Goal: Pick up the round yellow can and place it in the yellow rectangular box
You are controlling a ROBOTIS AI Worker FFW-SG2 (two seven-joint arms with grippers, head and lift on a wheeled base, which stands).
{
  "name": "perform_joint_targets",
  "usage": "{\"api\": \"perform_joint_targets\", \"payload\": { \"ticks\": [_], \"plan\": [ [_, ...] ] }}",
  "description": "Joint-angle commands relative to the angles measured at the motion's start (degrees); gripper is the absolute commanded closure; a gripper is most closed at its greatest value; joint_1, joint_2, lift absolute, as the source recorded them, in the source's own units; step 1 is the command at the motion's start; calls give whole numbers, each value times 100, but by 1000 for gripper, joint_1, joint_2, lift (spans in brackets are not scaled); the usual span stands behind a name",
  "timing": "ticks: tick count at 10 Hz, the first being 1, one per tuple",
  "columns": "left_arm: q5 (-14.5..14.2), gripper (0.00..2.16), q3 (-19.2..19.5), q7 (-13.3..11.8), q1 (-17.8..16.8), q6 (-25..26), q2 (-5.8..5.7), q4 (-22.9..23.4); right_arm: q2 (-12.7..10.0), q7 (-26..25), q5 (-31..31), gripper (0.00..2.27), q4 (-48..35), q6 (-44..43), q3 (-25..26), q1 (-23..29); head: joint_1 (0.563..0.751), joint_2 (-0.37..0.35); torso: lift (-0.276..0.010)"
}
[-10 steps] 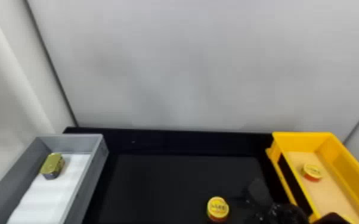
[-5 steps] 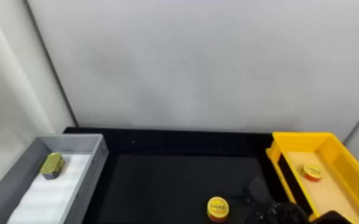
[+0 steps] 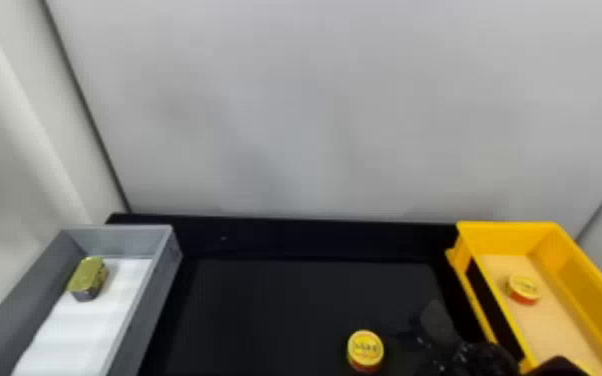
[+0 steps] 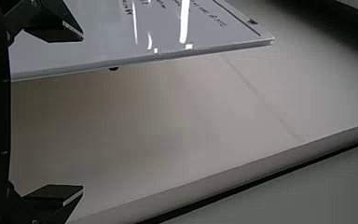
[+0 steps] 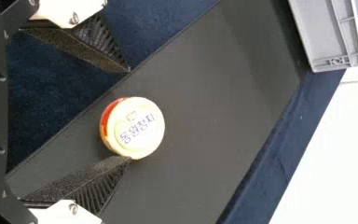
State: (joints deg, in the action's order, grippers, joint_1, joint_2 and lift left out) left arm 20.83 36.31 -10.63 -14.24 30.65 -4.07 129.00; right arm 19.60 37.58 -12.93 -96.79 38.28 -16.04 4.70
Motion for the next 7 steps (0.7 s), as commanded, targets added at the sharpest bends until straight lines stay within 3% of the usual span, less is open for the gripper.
{"api": "perform_joint_targets", "payload": {
  "ticks": [1, 7],
  "plan": [
    [0, 127, 0, -1, -9, -14, -7, 2, -9, 5, 9, 130, 108, -64, -76, -92, 629, 12, -55],
    [0, 127, 27, -1, 0, -14, -7, 46, -9, -4, 9, 61, 328, -73, -85, -285, 629, 12, -55]
  ]
}}
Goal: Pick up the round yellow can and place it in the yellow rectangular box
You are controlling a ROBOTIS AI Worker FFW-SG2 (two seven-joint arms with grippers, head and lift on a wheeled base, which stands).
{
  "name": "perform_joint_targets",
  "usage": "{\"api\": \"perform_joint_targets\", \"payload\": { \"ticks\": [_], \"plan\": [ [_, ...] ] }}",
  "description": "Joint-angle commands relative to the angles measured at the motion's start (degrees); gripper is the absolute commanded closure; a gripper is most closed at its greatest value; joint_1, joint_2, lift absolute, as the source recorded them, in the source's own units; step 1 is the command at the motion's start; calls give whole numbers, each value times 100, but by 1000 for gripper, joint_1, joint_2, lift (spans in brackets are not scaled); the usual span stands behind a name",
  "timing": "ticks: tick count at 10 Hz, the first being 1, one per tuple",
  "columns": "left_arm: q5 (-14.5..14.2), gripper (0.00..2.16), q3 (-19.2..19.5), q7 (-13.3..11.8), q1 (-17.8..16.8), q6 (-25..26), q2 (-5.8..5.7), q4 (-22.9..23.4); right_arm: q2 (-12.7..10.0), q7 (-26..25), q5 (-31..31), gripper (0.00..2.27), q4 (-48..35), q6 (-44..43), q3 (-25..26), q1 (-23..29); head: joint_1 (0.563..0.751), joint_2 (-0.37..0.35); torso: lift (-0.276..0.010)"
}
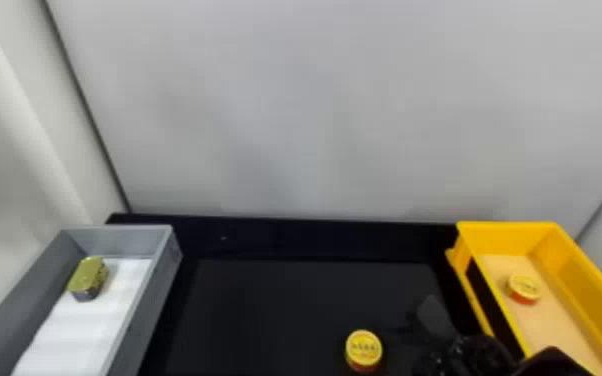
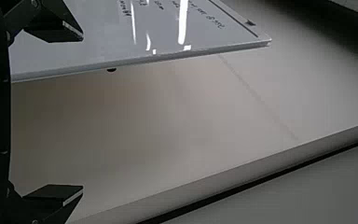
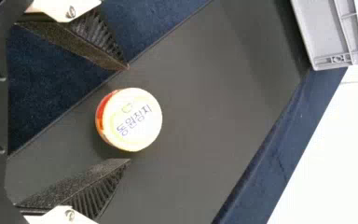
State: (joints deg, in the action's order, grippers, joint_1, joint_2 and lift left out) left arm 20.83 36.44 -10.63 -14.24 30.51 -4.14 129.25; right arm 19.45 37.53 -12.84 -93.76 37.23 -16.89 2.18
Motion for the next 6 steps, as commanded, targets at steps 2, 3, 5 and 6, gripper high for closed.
{"api": "perform_joint_targets", "payload": {
  "ticks": [2, 3, 5, 6],
  "plan": [
    [0, 127, 23, -1, 0, 0, -9, 30, 6, 28, -9, 24, 25, 93, -34, -51, 629, 12, -55],
    [0, 127, 23, -1, 9, 0, 0, 39, -3, 28, -27, 12, 25, 67, -52, -51, 629, 12, -55],
    [0, 127, 14, -1, 9, -8, 18, 39, -82, 28, -53, 42, 165, -21, -96, -121, 629, 12, -55],
    [0, 127, 14, -1, 9, -8, 27, 39, -90, 28, -44, 42, 262, -47, -219, -209, 629, 12, -55]
  ]
}}
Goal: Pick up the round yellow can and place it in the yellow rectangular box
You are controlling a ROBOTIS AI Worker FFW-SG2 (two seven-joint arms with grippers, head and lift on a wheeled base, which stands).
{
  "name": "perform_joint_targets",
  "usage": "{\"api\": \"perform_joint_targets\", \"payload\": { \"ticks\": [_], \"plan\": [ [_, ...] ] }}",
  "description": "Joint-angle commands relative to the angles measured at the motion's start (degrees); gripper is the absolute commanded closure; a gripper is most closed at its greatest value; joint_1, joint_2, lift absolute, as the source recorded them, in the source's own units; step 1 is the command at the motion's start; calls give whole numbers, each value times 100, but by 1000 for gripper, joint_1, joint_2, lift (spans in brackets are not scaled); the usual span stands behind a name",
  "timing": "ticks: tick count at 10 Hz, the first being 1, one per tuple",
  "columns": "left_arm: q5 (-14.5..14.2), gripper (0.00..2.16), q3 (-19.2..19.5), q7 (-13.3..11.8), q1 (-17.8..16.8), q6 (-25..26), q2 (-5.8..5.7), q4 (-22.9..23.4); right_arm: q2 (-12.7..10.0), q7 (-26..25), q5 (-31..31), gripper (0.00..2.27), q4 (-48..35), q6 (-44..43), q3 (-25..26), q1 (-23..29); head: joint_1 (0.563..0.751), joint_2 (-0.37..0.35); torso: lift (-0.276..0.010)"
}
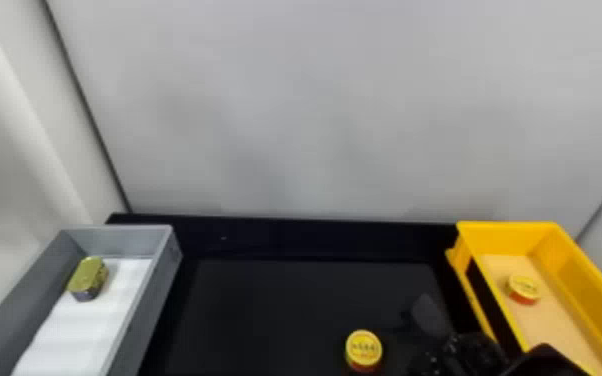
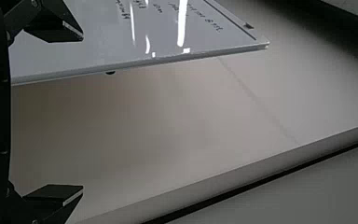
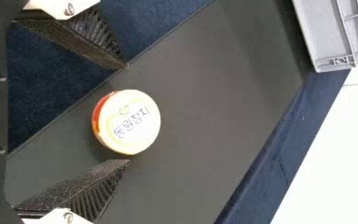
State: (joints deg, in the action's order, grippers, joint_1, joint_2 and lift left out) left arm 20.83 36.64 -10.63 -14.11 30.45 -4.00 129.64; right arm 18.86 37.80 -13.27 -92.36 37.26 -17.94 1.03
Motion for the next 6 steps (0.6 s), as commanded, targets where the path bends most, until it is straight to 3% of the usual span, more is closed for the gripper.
{"api": "perform_joint_targets", "payload": {
  "ticks": [1, 4, 6],
  "plan": [
    [0, 127, -6, -1, 5, -11, 31, 0, -40, 1, -1, 41, 192, -77, -167, -147, 629, 12, -55],
    [0, 127, 29, -1, 31, -29, 48, 27, -66, 1, -18, 58, 210, -130, -115, -165, 629, 12, -55],
    [0, 127, 73, -1, 49, -29, 57, 53, -58, -8, -54, 219, 210, -148, -79, -156, 629, 12, -55]
  ]
}}
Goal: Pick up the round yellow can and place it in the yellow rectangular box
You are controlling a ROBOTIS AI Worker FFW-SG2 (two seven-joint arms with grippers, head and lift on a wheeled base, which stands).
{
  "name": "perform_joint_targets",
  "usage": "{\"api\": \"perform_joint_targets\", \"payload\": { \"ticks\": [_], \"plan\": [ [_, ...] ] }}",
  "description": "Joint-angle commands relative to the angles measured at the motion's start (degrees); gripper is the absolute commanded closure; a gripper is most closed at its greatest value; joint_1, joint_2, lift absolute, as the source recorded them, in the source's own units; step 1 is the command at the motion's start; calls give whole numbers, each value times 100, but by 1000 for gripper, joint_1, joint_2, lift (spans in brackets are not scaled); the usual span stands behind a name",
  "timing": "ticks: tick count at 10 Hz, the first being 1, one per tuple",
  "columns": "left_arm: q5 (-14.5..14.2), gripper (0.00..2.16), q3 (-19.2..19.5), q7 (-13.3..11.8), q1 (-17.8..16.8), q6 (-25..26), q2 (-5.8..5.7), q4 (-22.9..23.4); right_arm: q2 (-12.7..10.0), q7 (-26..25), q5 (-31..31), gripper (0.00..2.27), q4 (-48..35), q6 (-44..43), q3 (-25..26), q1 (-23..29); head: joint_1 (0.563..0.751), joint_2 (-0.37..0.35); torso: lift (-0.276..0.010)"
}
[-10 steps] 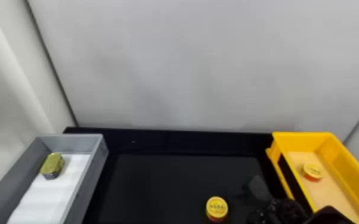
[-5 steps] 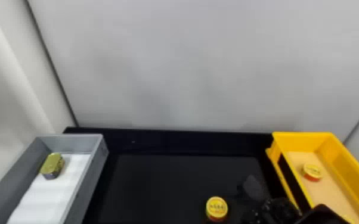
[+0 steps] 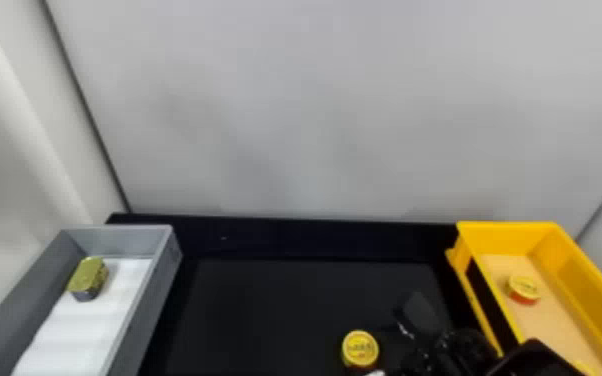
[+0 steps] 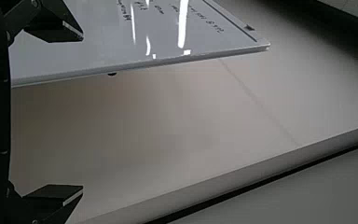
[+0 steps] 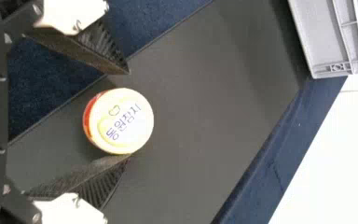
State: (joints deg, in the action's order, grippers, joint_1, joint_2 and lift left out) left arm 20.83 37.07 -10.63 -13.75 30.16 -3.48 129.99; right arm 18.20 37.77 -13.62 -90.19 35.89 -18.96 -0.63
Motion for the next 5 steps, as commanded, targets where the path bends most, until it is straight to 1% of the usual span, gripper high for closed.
{"api": "perform_joint_targets", "payload": {
  "ticks": [1, 2, 5],
  "plan": [
    [0, 127, 39, -1, 12, 0, 5, 26, 0, -5, -36, 377, -16, -19, 32, 10, 629, 12, -55],
    [0, 127, 39, -1, 12, 0, 5, 35, 0, -22, -36, 484, -16, -19, 32, 19, 629, 12, -55],
    [0, 127, 57, -1, 30, -9, 5, 35, 0, -14, -89, 585, -16, -45, 67, 36, 629, 12, -55]
  ]
}}
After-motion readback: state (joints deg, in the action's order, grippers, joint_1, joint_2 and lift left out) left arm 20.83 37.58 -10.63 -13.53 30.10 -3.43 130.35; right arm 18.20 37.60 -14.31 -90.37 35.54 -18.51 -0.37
